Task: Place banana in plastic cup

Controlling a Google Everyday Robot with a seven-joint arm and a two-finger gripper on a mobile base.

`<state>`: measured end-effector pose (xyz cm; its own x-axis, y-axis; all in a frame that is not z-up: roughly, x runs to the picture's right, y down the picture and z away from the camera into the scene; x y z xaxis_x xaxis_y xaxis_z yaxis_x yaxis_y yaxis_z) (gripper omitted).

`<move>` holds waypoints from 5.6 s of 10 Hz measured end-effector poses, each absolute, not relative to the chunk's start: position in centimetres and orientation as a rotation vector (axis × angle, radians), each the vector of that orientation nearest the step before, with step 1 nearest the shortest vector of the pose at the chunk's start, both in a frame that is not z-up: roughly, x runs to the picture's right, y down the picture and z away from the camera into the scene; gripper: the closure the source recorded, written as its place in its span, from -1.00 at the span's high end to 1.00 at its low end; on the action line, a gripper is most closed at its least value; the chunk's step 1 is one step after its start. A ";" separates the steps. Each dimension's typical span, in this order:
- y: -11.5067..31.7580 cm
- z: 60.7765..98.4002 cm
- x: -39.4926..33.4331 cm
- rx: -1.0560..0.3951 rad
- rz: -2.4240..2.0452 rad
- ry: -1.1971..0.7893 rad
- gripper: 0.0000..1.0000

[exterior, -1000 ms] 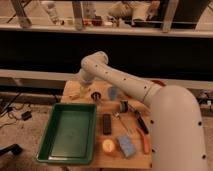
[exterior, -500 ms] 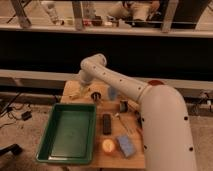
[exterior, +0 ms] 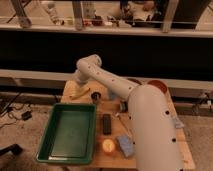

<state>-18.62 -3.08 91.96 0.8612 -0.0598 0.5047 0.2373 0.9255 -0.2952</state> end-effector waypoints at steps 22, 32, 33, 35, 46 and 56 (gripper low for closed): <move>0.0 99.3 -18.6 -0.491 0.028 -0.526 0.60; 1.6 100.9 -18.3 -0.583 0.023 -0.522 -0.15; 1.6 100.9 -18.3 -0.585 0.021 -0.523 -0.24; 1.2 100.2 -18.5 -0.571 0.015 -0.535 -0.68; -7.2 91.6 -13.8 -0.324 0.135 -0.634 -1.00; -7.4 90.1 -6.4 -0.245 0.293 -0.587 -1.00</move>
<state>-6.36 -7.38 90.08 0.7934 0.3388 0.5057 -0.2010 0.9300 -0.3076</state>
